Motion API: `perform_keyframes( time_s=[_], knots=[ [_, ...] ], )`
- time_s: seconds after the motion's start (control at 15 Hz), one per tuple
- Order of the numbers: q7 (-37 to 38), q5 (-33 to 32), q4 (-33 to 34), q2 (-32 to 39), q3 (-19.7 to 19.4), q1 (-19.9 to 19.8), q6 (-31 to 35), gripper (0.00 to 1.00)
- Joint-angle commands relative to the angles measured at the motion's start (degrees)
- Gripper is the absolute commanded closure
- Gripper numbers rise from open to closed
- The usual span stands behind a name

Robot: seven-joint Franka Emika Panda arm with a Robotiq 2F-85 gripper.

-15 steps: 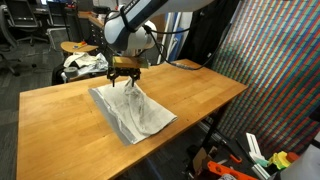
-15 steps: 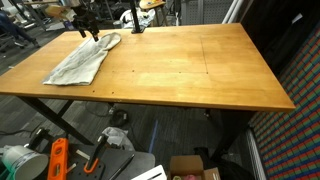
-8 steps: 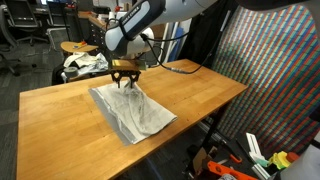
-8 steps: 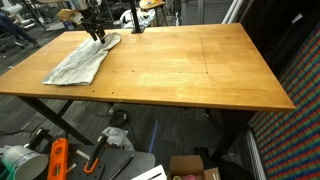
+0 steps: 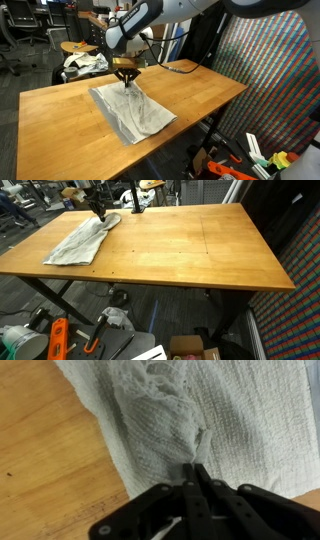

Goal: Fold the cloth

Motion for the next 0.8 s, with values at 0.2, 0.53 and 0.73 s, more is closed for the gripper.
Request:
perform_keyframes(
  time_s=[0.2,0.53,0.73],
  knots=[
    [1.27,-0.44,5.08,2.29,-0.26,-0.13,-4.05,0.94],
    [0.25,-0.09,4.92,0.32,0.45,-0.29,-6.31,0.96],
    [-0.18,0.65,5.34,-1.19,1.38,-0.42,-8.17,0.99]
  ],
)
